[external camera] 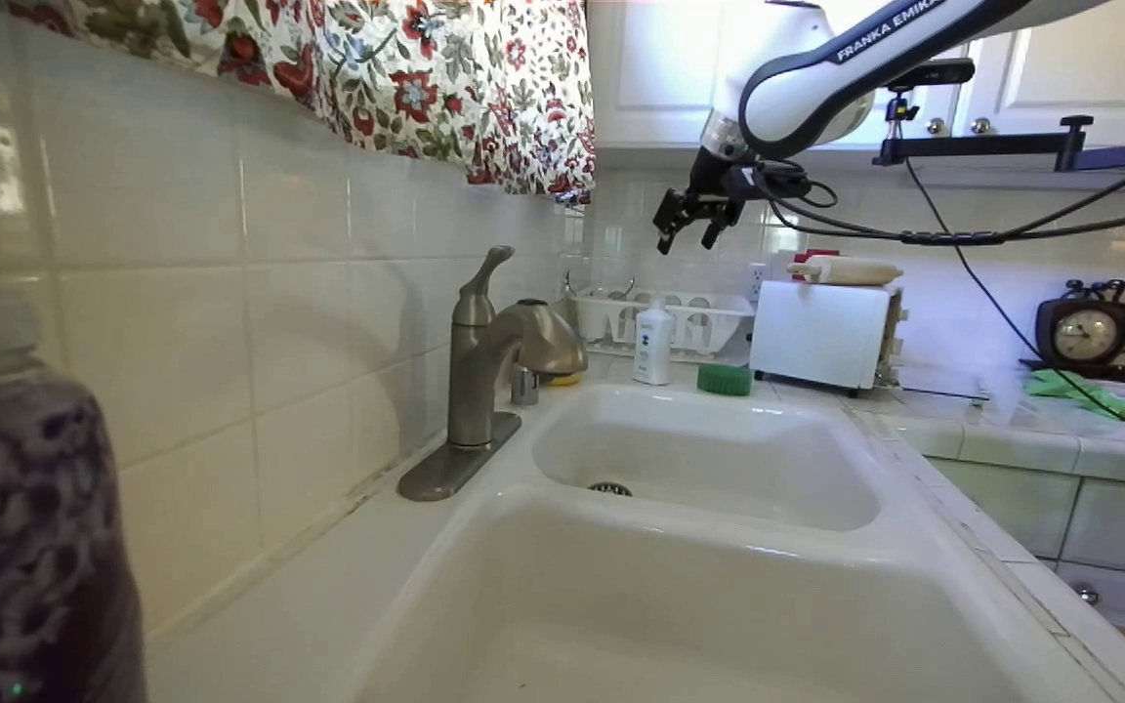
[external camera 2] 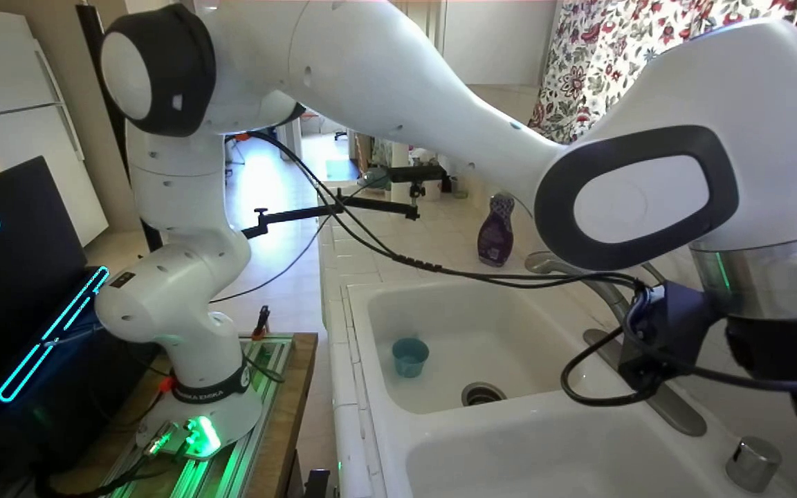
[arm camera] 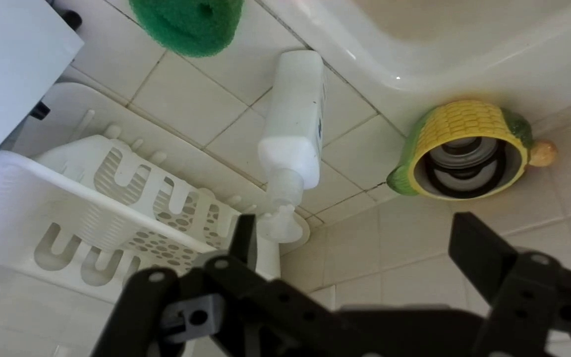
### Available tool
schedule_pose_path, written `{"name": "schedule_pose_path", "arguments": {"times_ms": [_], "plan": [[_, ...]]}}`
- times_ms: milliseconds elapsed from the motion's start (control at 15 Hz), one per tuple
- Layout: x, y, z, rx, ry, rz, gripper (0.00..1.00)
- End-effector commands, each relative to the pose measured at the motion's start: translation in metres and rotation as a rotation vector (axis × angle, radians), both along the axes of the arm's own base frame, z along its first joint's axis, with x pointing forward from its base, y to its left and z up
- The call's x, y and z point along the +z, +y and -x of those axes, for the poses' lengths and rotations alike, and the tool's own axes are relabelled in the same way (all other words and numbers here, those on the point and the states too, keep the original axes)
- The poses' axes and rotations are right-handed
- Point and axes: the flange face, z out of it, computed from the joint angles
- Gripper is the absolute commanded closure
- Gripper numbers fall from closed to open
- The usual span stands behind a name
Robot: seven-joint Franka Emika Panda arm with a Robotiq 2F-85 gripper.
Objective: Press the soap bottle
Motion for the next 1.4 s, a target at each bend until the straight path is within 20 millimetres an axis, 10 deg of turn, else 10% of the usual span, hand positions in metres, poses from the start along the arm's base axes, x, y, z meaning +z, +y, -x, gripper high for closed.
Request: {"name": "schedule_pose_path", "arguments": {"times_ms": [0,467,533,1333], "plan": [[0.001,-0.001,0.000,0.000,0.000,0.000,0.00],[-0.005,-0.022,-0.003,-0.050,-0.009,0.010,0.00],[-0.006,-0.026,-0.003,-0.053,-0.009,0.003,0.25],[-0.010,-0.053,-0.028,-0.091,-0.080,0.032,1.00]]}}
